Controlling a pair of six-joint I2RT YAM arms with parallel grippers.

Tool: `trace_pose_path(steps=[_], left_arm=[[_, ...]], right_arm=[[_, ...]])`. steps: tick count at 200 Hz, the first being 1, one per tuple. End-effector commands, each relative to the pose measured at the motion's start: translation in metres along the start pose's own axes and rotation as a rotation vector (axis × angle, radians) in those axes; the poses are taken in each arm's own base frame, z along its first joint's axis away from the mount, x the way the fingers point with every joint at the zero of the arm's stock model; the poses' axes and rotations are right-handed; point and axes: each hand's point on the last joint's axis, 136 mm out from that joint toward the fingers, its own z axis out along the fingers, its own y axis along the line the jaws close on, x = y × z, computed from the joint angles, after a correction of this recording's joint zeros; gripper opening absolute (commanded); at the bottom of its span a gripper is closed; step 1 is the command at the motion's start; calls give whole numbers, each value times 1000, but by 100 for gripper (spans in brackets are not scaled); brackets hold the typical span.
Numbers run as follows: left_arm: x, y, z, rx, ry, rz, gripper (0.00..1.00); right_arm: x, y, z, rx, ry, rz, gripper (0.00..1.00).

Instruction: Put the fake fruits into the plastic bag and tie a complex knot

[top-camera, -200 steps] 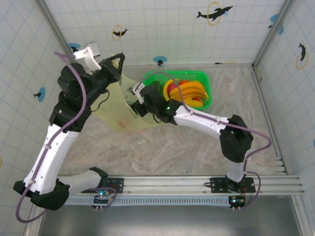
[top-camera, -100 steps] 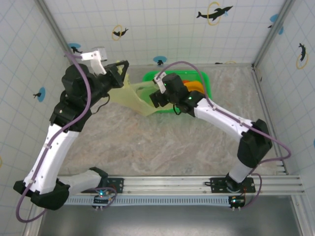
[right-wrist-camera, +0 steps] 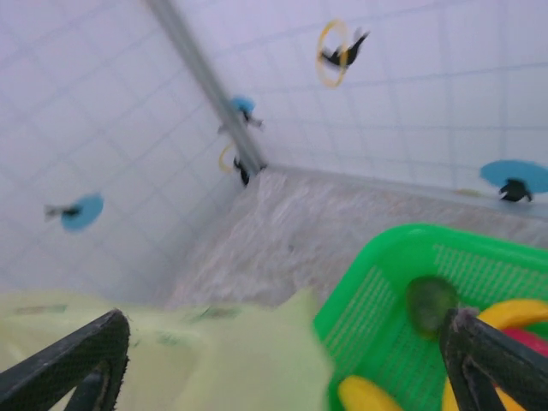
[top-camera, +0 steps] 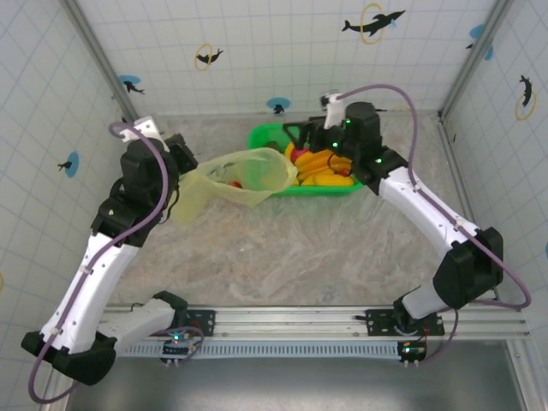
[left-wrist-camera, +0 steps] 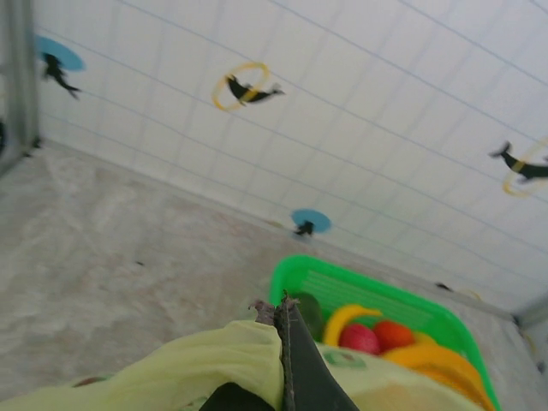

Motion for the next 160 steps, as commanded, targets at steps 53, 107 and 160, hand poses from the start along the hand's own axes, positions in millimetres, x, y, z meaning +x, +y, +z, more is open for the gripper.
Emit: trace_pose_path(steps=[53, 107, 160], left_arm=[[-21, 55, 23, -253, -89, -92, 0], [-17, 49, 34, -237, -60, -96, 0], [-14, 50, 33, -229, -58, -84, 0]], right_arm=[[59, -71, 71, 101, 215, 120, 77], [131, -90, 161, 275, 447, -40, 73], [170, -134, 200, 472, 515, -256, 79]])
